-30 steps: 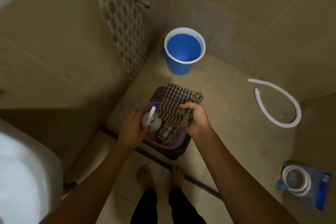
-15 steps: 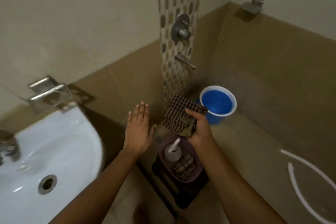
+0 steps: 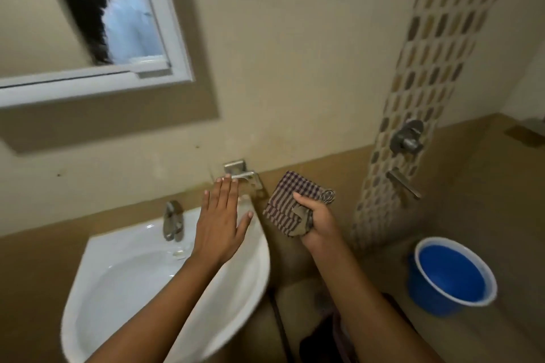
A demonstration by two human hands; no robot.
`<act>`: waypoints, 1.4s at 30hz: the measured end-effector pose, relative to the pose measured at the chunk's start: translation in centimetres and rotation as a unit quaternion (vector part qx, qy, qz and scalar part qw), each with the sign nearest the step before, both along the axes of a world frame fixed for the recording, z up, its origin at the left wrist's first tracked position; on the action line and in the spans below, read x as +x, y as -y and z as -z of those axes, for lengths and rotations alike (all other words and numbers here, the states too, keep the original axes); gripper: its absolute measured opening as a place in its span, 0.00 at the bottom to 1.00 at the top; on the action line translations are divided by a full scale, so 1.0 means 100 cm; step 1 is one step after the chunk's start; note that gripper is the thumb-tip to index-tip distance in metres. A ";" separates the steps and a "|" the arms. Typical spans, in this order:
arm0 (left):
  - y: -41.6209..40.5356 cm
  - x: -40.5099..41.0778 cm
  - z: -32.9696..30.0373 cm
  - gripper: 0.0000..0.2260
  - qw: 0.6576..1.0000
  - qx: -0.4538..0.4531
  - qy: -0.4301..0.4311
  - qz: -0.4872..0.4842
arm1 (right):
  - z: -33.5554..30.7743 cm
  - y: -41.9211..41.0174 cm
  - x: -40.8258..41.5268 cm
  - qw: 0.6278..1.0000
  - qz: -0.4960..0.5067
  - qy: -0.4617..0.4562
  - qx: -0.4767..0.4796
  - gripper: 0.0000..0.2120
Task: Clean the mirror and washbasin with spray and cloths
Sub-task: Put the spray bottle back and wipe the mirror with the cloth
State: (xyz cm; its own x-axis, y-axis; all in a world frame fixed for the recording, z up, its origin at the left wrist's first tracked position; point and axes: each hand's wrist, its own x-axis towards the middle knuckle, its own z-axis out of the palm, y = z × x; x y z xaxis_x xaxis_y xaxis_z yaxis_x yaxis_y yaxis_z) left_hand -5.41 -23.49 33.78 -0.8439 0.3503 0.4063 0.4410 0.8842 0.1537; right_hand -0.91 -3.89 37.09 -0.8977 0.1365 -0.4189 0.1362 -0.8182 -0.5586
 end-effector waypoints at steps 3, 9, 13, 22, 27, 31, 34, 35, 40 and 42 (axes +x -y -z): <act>0.053 0.000 -0.022 0.32 0.999 0.019 -0.015 -0.033 | -0.021 0.047 -0.010 1.000 -0.017 0.012 0.021 0.22; 0.157 0.008 -0.077 0.33 0.993 0.061 -0.062 -0.082 | -0.067 0.141 -0.021 0.998 -0.023 -0.034 0.052 0.17; 0.215 0.009 -0.114 0.34 0.986 0.079 -0.107 -0.103 | -0.104 0.196 -0.024 0.994 -0.030 -0.075 0.078 0.24; 0.279 0.003 -0.194 0.34 0.967 0.132 -0.191 -0.105 | -0.177 0.263 -0.030 0.983 -0.022 -0.160 0.092 0.29; 0.282 -0.004 -0.251 0.34 0.951 0.170 -0.246 -0.079 | -0.228 0.269 -0.042 0.973 -0.021 -0.207 0.098 0.30; 0.280 -0.011 -0.304 0.33 0.937 0.190 -0.287 -0.065 | -0.271 0.263 -0.053 0.959 -0.014 -0.253 0.124 0.22; 0.277 -0.018 -0.345 0.31 0.924 0.196 -0.319 -0.077 | -0.308 0.256 -0.059 0.946 -0.011 -0.296 0.133 0.22; 0.277 -0.021 -0.358 0.31 0.921 0.194 -0.330 -0.079 | -0.321 0.253 -0.061 0.943 -0.007 -0.306 0.133 0.22; 0.281 -0.039 -0.424 0.31 0.897 0.205 -0.382 -0.086 | -0.380 0.237 -0.075 0.928 0.024 -0.346 0.138 0.20; 0.283 -0.044 -0.447 0.32 0.890 0.206 -0.398 -0.088 | -0.402 0.231 -0.078 0.920 0.032 -0.363 0.145 0.20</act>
State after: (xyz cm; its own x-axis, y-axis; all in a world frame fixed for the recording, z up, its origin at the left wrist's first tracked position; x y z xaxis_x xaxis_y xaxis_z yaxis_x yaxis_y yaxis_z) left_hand -9.85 -51.77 78.45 -0.2592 -0.0753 0.9629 0.4156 0.8912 0.1816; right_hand -8.69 -26.98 77.25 -0.9123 0.2107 0.3512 -0.4031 -0.6136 -0.6790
